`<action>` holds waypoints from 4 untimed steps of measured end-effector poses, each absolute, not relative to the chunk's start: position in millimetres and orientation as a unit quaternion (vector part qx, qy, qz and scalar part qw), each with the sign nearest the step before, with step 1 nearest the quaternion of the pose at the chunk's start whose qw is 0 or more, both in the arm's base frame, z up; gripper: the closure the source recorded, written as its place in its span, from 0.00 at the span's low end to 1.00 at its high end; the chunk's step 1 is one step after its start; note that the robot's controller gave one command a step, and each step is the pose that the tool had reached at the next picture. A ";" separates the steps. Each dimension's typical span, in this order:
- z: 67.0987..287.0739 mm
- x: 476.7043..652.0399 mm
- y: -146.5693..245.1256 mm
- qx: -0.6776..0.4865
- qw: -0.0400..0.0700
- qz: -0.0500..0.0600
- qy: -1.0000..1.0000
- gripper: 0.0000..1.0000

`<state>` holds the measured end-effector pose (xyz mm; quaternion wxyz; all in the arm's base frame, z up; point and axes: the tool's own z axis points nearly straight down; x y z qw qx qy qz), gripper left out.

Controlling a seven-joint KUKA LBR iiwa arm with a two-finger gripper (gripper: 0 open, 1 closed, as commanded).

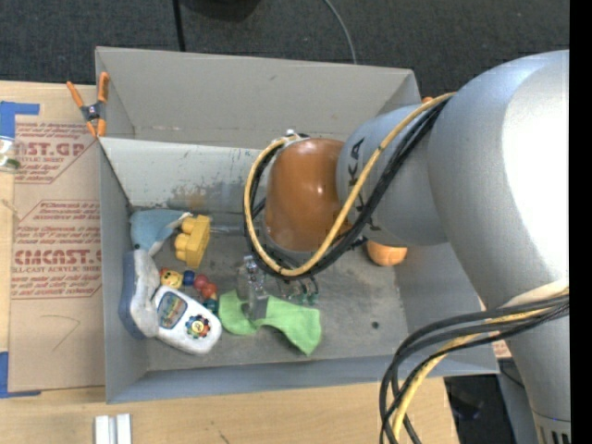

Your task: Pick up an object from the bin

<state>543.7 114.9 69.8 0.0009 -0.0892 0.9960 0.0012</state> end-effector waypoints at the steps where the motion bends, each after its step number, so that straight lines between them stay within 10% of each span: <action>1: 69.7 544.0 114.7 -0.089 0.001 0.001 0.996 0.00; 2: 69.8 543.9 114.8 -0.089 0.001 0.001 0.996 1.00; 4: 102.1 537.4 114.6 -0.092 -0.004 0.001 0.996 1.00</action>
Offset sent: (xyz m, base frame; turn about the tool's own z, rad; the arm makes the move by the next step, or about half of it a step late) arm 0.0000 0.0000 0.0000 0.0000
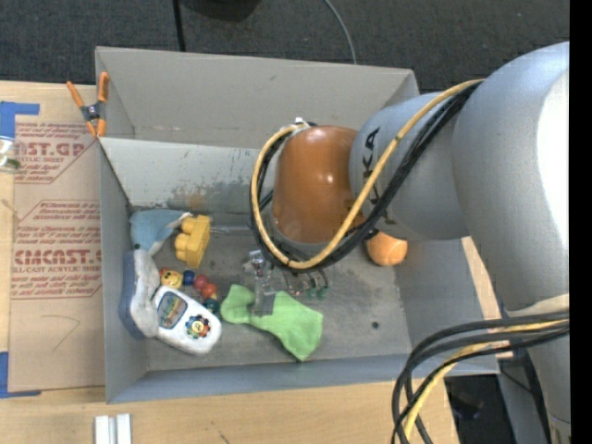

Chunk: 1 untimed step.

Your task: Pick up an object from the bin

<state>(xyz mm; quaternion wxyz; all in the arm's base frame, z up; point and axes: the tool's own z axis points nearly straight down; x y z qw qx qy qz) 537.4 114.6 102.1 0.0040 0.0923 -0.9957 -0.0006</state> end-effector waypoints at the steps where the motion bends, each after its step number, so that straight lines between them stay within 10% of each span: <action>1: 144.7 541.9 114.2 0.100 -0.004 -0.001 -0.995 1.00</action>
Offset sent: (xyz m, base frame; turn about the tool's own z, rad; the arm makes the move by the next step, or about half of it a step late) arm 0.0047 0.0085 -0.0132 -0.0694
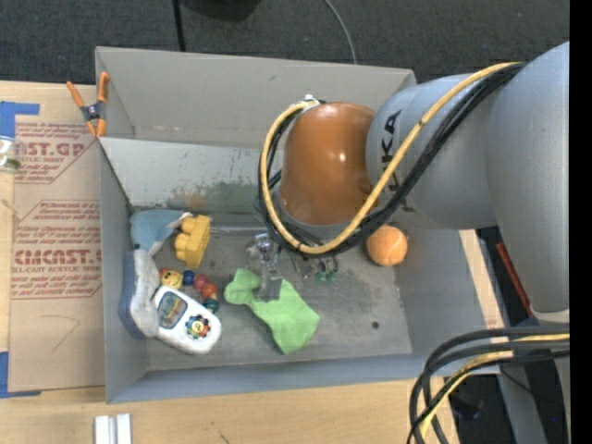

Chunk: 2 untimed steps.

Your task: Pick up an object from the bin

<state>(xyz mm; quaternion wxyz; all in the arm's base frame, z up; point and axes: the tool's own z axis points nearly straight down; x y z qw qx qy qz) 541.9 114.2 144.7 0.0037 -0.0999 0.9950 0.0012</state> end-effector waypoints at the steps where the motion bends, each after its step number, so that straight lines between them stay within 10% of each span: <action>1: 121.5 544.1 118.6 -0.113 0.003 0.001 0.994 1.00; 2: 133.2 537.3 119.2 -0.116 -0.006 0.000 0.993 1.00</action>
Offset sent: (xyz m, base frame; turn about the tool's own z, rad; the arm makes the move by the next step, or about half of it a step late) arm -0.0016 0.0071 0.0490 -0.0271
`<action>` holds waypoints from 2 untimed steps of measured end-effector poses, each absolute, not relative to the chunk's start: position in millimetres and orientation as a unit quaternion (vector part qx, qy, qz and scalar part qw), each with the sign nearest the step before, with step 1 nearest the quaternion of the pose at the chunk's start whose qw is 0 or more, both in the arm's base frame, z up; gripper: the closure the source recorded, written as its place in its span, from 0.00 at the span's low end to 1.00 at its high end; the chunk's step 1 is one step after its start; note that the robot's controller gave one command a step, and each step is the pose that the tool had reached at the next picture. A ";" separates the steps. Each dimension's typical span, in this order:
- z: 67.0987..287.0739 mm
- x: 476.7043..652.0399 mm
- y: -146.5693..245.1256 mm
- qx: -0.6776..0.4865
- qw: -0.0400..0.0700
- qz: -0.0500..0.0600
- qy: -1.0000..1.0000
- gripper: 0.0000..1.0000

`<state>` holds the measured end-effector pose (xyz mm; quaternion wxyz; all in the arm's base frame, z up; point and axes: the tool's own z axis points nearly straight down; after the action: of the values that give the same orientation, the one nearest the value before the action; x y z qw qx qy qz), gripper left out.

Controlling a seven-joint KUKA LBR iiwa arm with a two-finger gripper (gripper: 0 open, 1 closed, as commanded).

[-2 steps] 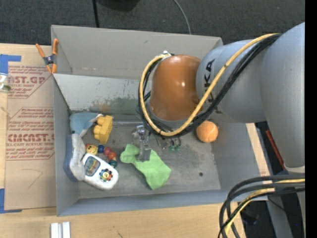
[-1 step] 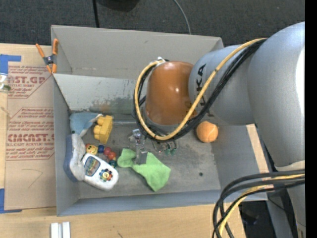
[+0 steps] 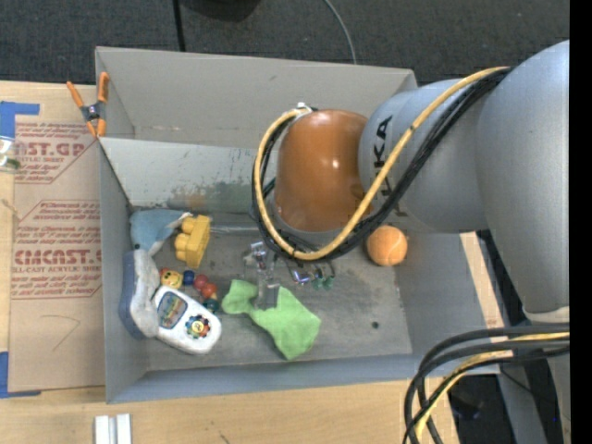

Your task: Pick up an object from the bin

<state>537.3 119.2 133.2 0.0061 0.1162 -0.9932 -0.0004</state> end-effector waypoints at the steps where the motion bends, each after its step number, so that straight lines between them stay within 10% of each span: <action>1: 178.3 541.8 119.4 0.112 -0.005 -0.001 -0.994 1.00; 2: 137.7 536.7 116.6 0.116 -0.004 -0.002 -0.993 1.00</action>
Offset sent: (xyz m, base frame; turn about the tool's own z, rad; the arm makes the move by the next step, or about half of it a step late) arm -0.0114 -0.0092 -0.0632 -0.0097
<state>536.7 116.6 137.7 -0.0039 0.1155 -0.9933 -0.0017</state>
